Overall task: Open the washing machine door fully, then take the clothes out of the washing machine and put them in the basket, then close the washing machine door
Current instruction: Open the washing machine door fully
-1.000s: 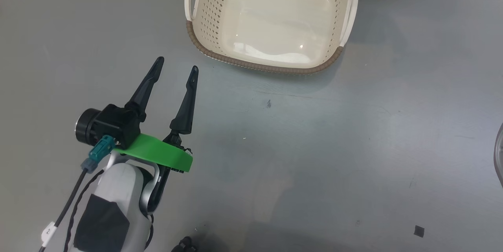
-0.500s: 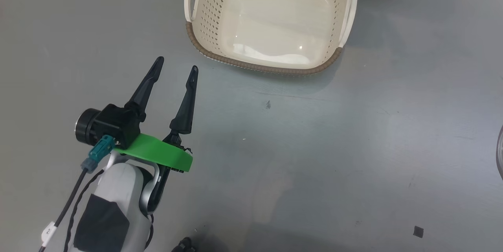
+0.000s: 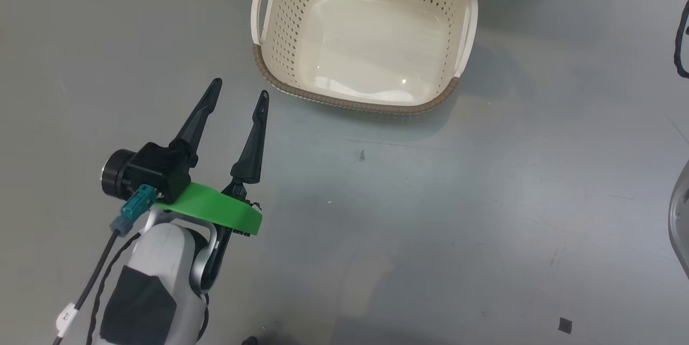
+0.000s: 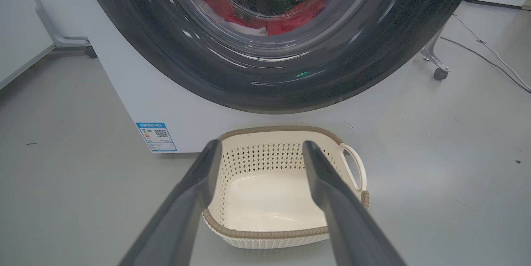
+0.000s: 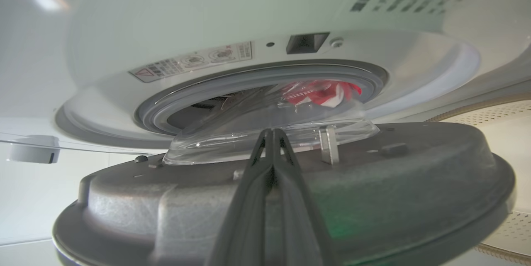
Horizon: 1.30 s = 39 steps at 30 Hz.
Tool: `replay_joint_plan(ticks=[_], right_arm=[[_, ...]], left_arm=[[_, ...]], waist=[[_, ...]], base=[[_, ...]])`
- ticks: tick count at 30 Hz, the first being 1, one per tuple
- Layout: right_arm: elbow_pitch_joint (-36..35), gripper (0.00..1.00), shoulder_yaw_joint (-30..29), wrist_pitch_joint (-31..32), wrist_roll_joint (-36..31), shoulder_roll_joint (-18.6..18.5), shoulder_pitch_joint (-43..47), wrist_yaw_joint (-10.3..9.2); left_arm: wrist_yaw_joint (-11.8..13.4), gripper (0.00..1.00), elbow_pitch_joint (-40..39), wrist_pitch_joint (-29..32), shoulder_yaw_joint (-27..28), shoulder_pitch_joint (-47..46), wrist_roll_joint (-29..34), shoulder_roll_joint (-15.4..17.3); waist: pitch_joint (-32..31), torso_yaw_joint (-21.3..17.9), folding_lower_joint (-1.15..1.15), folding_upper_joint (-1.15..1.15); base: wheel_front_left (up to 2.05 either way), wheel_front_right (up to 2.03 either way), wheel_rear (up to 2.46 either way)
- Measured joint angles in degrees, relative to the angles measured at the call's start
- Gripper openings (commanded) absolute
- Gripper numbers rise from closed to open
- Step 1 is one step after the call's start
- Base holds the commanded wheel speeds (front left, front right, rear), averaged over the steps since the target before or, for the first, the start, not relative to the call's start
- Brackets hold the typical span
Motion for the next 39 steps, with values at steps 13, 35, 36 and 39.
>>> replay_joint_plan(ticks=[13,35,36,39], right_arm=[[2.32,0.0,1.43,2.22,0.14,0.77,5.27,0.13],[3.39,0.0,2.27,4.43,2.86,2.33,9.19,0.75],[3.39,0.0,2.27,4.43,2.86,2.33,9.19,0.75],[2.64,0.0,2.72,3.1,1.98,2.52,9.2,2.14]], left_arm=[[0.02,1.0,1.29,0.0,0.47,0.19,0.91,0.0],[0.09,1.0,1.11,0.0,1.24,2.43,2.82,0.01],[0.09,1.0,1.11,0.0,1.24,2.43,2.82,0.01],[0.09,1.0,0.33,0.0,1.44,2.43,2.82,0.01]], waist=[[-3.78,-0.69,0.0,0.0],[-8.07,-2.86,0.0,0.0],[-8.07,-2.86,0.0,0.0],[-8.19,-3.04,0.0,0.0]], base=[[0.0,0.0,0.0],[0.0,0.0,0.0],[0.0,0.0,0.0],[0.0,0.0,0.0]])
